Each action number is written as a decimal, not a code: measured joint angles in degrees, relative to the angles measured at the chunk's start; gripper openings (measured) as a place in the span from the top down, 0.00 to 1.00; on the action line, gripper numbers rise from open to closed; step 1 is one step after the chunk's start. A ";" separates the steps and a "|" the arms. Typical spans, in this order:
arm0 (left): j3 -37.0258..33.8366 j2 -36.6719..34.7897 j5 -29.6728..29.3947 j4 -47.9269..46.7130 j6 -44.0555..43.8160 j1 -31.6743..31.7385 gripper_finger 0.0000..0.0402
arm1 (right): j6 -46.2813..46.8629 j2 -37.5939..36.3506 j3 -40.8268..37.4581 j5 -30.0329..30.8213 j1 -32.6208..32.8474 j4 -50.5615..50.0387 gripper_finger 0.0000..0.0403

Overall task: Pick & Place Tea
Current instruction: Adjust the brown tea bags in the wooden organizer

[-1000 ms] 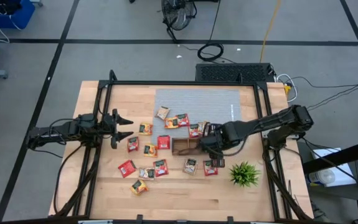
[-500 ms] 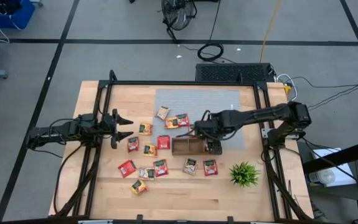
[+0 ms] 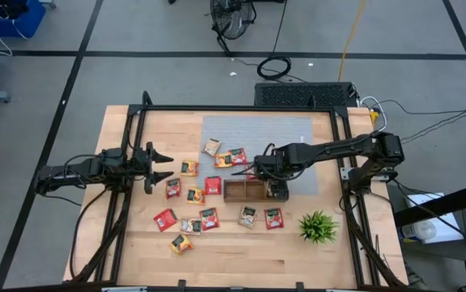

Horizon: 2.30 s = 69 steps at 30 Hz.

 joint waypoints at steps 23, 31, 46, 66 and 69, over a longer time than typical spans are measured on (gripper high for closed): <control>0.00 -0.01 0.02 0.00 0.00 0.00 0.37 | -1.90 0.83 -6.85 -0.07 -1.21 8.25 0.48; 0.00 0.01 0.01 0.00 0.00 -0.01 0.37 | -2.93 1.27 -6.85 0.23 -1.21 9.14 0.78; -0.01 -0.01 0.00 0.00 0.00 -0.01 0.37 | 0.01 0.96 -4.87 0.07 -1.17 6.18 0.93; -0.01 -0.01 0.00 0.00 0.00 -0.02 0.37 | -0.87 0.95 -3.35 0.00 -1.08 5.37 0.94; -0.02 -0.01 0.01 0.00 0.01 -0.02 0.37 | -0.41 0.94 -3.35 -0.09 -1.06 5.41 0.91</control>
